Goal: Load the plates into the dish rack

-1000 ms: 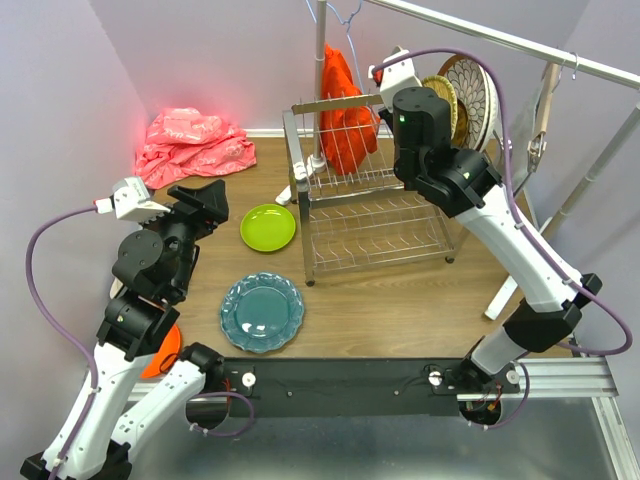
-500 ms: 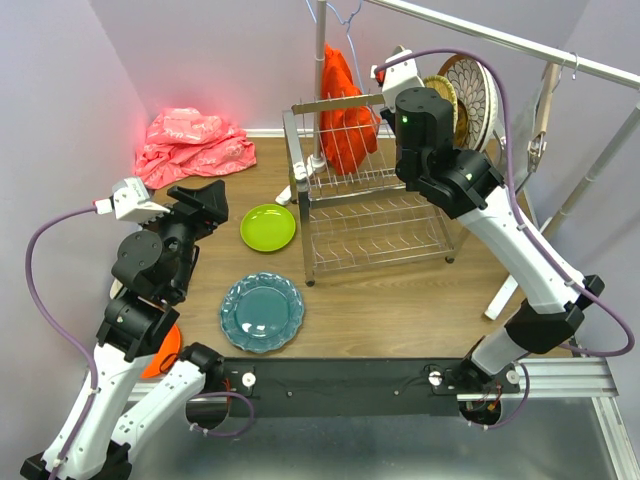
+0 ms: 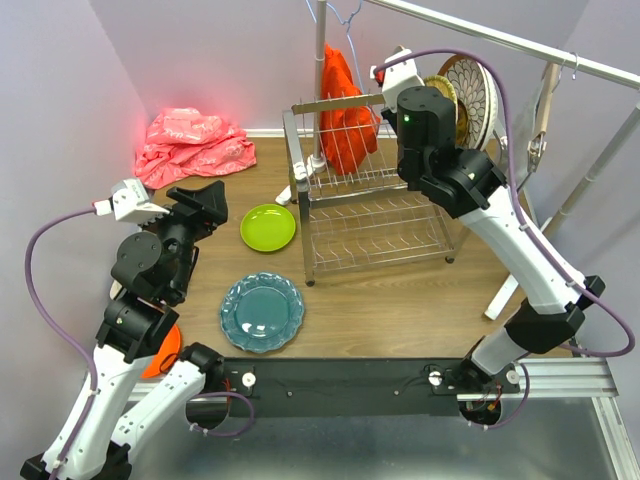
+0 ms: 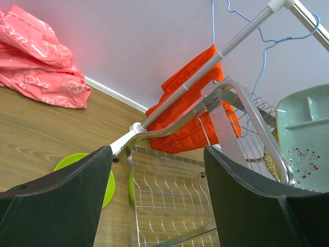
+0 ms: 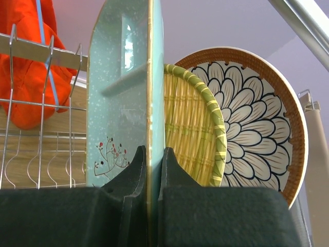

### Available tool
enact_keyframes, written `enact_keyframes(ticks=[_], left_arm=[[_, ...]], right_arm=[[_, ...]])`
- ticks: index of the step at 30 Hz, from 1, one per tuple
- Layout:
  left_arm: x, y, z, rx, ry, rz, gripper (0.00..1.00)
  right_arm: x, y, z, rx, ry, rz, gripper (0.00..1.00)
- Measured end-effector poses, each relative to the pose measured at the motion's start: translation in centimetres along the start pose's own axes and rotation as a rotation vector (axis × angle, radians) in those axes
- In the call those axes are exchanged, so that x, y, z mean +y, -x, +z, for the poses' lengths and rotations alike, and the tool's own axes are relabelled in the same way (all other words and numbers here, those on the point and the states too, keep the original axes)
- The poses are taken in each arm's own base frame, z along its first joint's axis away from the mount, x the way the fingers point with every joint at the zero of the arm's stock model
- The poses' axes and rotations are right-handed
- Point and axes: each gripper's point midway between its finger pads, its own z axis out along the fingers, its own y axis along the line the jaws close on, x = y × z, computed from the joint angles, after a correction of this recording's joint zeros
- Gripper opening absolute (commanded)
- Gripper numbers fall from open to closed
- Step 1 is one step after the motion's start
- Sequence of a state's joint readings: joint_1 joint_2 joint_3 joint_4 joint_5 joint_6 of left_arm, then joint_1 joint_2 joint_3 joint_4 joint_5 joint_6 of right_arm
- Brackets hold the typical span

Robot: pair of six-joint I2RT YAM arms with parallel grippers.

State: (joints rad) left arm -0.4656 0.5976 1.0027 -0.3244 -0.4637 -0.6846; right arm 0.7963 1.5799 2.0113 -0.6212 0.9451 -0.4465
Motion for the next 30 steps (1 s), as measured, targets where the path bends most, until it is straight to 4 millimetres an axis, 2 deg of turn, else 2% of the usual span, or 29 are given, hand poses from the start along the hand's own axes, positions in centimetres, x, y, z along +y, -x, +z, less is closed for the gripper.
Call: enact_keyframes(ticks=[14,30], left_arm=[[0.1,-0.2,0.1,0.005,0.002,0.003,0.81],[0.3,-0.5,0.1,0.009,0.006,0.006,0.81]], right_arm=[[-1.3,1.0,-0.4,-0.019,-0.009,-0.003,0.11],[-0.4,0.5,-0.2,-0.007,0.006,-0.007,0.14]])
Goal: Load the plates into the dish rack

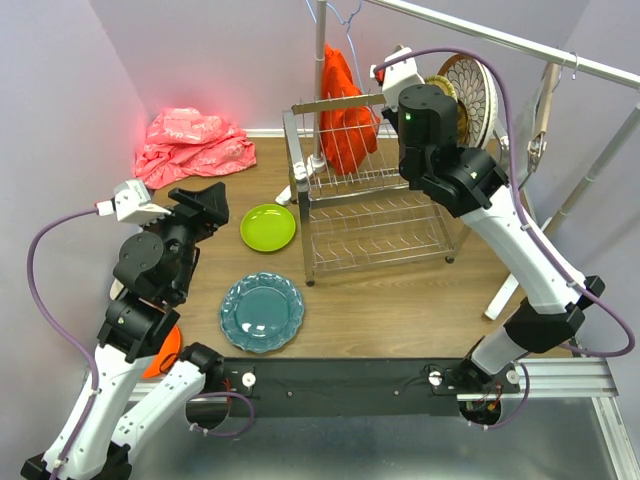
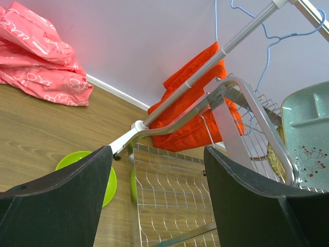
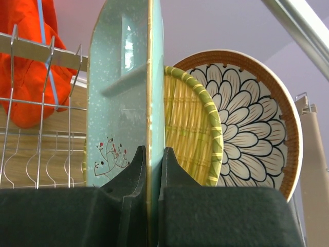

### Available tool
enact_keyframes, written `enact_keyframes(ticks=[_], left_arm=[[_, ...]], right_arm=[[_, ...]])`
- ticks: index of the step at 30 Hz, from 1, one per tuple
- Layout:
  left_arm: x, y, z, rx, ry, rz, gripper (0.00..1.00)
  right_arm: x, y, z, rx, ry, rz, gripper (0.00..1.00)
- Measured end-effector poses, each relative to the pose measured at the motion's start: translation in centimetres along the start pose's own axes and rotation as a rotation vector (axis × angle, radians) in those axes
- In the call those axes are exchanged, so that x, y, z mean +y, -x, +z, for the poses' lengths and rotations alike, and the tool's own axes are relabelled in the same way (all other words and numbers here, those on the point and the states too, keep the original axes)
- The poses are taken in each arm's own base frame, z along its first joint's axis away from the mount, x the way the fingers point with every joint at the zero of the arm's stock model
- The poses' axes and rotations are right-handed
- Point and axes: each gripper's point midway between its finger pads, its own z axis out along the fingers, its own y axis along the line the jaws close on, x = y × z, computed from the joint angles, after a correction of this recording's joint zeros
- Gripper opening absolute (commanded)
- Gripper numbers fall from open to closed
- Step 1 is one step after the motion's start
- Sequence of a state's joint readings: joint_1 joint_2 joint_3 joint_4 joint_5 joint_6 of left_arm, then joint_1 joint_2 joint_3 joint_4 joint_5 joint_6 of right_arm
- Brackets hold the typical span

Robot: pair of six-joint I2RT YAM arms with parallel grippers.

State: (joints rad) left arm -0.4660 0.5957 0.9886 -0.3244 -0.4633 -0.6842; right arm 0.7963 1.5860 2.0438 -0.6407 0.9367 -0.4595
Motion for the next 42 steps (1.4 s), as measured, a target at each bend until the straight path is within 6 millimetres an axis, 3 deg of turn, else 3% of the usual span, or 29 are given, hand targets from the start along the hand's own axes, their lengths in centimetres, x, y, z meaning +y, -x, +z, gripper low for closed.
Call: enact_keyframes(ticks=[20,42], left_arm=[[0.3,0.0,-0.4,-0.001,0.0,-0.001,0.81],[0.4,0.0,-0.7,-0.003,-0.002,-0.011,0.81]], right_arm=[[0.7,-0.4,0.2,0.008,0.012,0.023,0.24],[1.6,0.0,0.7,0.01,0.023,0.011,0.24]])
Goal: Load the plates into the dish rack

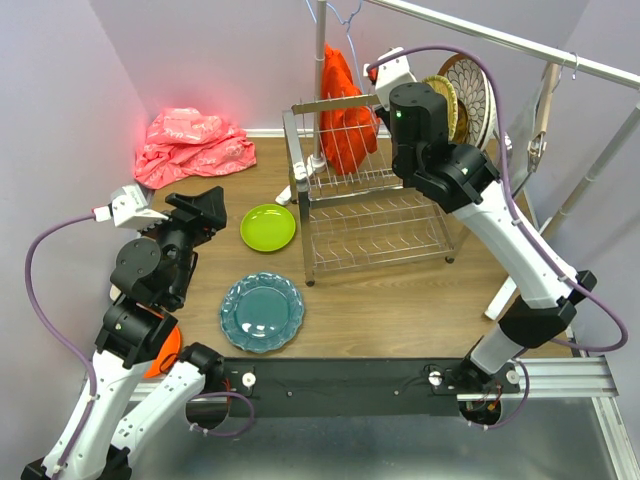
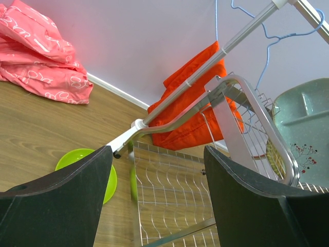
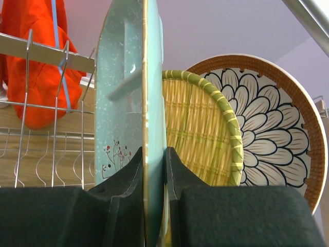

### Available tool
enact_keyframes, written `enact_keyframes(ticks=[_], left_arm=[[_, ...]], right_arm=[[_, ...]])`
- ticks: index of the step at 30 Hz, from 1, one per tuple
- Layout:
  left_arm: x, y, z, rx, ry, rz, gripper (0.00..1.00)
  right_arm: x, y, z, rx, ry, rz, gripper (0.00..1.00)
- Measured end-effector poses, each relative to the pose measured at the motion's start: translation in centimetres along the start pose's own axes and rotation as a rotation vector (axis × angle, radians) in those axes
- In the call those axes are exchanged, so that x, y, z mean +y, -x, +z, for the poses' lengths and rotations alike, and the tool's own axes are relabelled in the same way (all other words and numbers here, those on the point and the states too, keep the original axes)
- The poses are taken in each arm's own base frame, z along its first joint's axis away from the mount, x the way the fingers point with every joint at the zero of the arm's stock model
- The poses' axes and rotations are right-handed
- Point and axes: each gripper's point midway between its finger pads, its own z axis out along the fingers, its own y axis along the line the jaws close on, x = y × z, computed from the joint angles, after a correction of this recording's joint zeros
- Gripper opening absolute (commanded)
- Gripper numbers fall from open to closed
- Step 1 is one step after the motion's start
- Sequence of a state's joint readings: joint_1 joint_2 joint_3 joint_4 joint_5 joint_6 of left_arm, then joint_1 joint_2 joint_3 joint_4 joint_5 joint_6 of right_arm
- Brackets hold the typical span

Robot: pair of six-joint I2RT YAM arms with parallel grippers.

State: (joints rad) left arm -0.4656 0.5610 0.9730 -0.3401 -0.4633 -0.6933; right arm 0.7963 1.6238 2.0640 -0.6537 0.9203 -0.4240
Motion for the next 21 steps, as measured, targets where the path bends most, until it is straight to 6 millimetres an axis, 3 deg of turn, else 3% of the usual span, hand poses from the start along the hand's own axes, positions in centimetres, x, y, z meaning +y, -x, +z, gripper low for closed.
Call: enact_keyframes(ticks=[21], left_arm=[[0.07,-0.28,0.13,0.006,0.003,-0.004,0.81]], right_arm=[[-0.63,0.7,-0.39,-0.015,0.016,-0.017,0.24]])
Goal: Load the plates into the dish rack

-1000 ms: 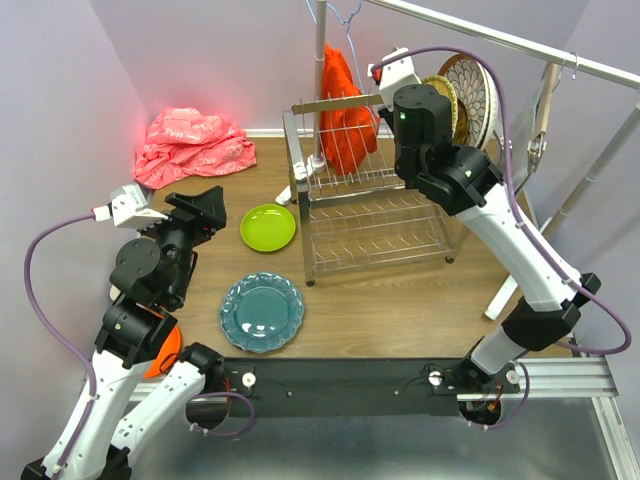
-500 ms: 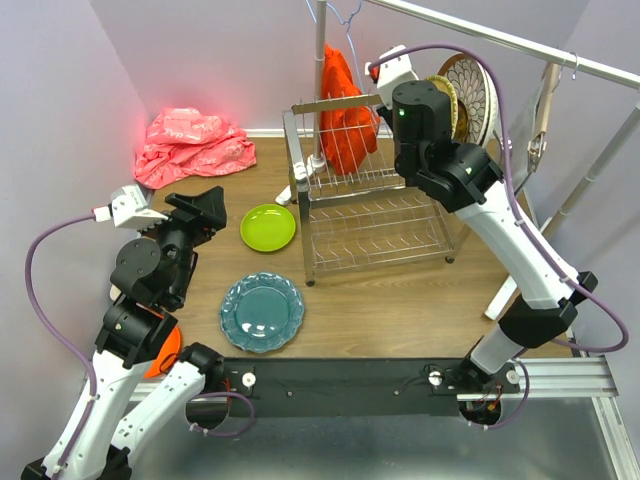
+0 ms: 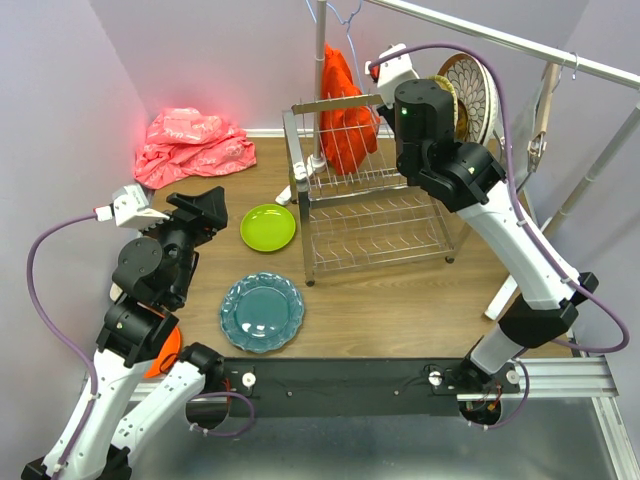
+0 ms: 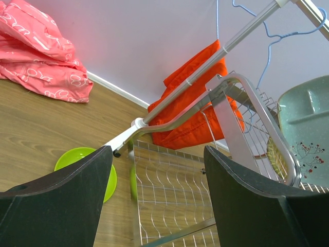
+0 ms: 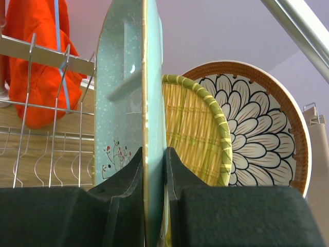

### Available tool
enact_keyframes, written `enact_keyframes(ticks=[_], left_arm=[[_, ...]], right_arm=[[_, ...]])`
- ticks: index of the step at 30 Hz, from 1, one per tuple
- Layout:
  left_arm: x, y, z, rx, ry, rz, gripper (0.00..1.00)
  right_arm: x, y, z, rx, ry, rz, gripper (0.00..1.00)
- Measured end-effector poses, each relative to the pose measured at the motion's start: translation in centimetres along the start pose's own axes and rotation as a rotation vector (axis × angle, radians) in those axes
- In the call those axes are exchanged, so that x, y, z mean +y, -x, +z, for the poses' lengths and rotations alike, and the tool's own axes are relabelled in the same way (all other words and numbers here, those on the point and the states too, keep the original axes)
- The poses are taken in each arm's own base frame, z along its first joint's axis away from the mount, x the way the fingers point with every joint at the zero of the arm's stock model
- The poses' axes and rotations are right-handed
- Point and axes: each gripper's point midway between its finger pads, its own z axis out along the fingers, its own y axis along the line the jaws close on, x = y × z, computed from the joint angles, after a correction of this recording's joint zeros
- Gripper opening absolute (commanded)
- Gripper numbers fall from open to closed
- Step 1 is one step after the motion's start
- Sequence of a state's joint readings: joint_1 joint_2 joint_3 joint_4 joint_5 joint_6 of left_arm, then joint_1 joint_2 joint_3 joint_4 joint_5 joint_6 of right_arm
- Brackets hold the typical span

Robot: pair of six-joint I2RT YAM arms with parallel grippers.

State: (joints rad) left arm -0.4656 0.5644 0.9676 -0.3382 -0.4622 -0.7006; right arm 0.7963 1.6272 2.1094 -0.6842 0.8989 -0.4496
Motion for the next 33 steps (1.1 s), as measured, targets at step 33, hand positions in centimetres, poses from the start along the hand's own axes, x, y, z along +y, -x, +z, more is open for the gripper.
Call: enact_keyframes(ticks=[33], left_arm=[[0.23,-0.46,0.07,0.008,0.007,-0.015,0.81]], right_arm=[[0.24,-0.62,-0.36,0.037,0.023,0.077,0.29]])
